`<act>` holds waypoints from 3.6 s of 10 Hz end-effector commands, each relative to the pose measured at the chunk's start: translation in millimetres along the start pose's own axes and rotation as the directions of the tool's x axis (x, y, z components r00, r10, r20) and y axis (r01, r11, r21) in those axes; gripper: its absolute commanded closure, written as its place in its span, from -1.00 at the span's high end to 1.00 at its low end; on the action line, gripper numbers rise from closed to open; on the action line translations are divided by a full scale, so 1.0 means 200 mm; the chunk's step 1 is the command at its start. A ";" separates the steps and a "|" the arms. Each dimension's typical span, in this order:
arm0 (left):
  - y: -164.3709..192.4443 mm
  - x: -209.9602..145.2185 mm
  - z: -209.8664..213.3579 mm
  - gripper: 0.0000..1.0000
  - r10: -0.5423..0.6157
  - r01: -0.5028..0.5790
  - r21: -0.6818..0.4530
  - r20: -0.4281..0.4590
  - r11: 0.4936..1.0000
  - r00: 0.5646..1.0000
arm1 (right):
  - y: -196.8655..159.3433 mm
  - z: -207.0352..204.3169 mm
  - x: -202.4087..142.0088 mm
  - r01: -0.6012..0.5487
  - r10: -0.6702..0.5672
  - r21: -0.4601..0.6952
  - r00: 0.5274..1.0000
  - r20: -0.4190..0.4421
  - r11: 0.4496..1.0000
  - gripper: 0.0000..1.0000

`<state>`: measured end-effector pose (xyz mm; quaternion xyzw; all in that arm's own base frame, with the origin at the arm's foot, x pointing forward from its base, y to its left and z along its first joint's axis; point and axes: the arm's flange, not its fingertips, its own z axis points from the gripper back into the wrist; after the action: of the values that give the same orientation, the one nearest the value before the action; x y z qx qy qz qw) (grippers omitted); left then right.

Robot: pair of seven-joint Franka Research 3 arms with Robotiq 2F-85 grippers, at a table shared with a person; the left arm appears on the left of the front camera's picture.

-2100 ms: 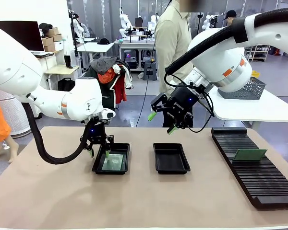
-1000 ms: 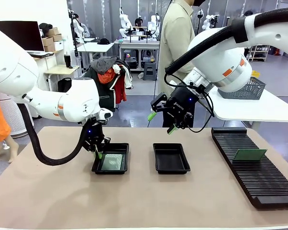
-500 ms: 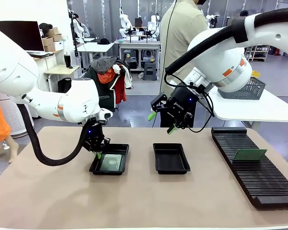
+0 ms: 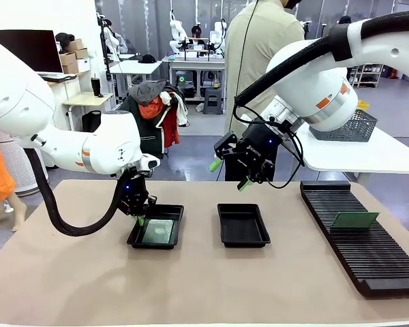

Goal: Inspect and transfer BCBs to ESD trays.
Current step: Pick up the ESD tray and place it on the left side of the table.

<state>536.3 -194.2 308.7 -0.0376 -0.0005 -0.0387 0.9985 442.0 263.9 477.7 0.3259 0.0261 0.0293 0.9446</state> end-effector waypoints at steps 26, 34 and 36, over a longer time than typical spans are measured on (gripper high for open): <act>1.55 -0.39 0.13 -0.94 0.081 -0.059 -0.328 0.056 0.943 0.995 | 0.01 0.00 0.01 0.015 -0.015 -0.017 1.000 0.001 1.000 1.00; 1.55 -0.39 0.11 -0.94 0.100 -0.083 -0.301 0.039 0.950 0.994 | 0.01 0.00 0.01 0.015 -0.015 -0.017 1.000 0.001 1.000 1.00; 1.55 -0.39 0.11 -0.94 0.100 -0.083 -0.301 0.039 0.950 0.994 | 0.01 0.00 0.01 0.015 -0.015 -0.017 1.000 0.001 1.000 1.00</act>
<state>482.2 119.6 304.8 -0.1863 -0.0217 0.0090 0.9822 442.4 263.8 478.1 0.3261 0.0257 0.0291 0.9445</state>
